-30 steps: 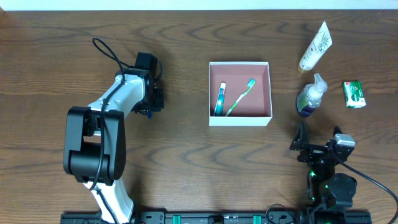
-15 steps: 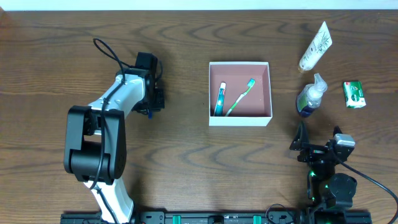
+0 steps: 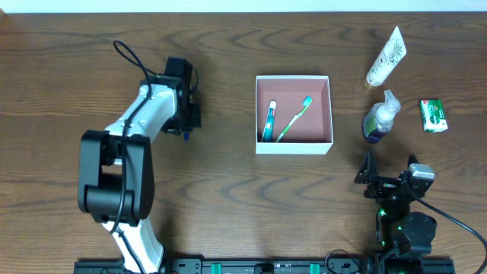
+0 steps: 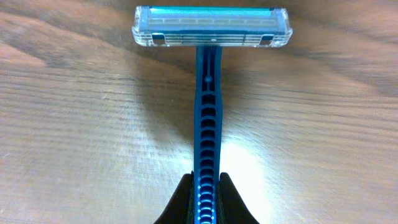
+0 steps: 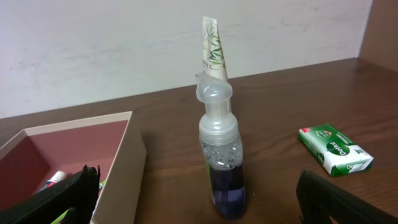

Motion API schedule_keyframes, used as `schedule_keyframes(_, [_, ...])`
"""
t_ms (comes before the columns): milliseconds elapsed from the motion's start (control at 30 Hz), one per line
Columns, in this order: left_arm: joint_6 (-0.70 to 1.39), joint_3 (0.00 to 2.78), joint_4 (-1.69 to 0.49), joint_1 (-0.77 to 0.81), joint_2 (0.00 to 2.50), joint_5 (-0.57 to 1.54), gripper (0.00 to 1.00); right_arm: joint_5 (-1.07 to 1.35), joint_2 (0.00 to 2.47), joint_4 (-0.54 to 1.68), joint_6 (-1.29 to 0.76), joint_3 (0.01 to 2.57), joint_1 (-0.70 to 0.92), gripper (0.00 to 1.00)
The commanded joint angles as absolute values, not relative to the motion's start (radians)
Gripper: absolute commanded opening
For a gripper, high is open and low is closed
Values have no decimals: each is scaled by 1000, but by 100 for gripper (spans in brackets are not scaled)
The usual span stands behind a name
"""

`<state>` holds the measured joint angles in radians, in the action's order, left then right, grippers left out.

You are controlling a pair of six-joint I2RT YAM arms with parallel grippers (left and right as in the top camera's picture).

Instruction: Pack container

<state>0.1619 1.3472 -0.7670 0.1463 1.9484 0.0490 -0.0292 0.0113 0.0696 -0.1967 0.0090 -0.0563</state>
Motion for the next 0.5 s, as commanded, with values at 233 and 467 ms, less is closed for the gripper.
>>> schedule_keyframes(233, [325,1478,-740,301,1660,280,6,-26,7,72,-182,6,-66,99])
schedule_keyframes(467, [442,1478,-669,533,1652,172,6,-25,7,72,-182,6,-66,99])
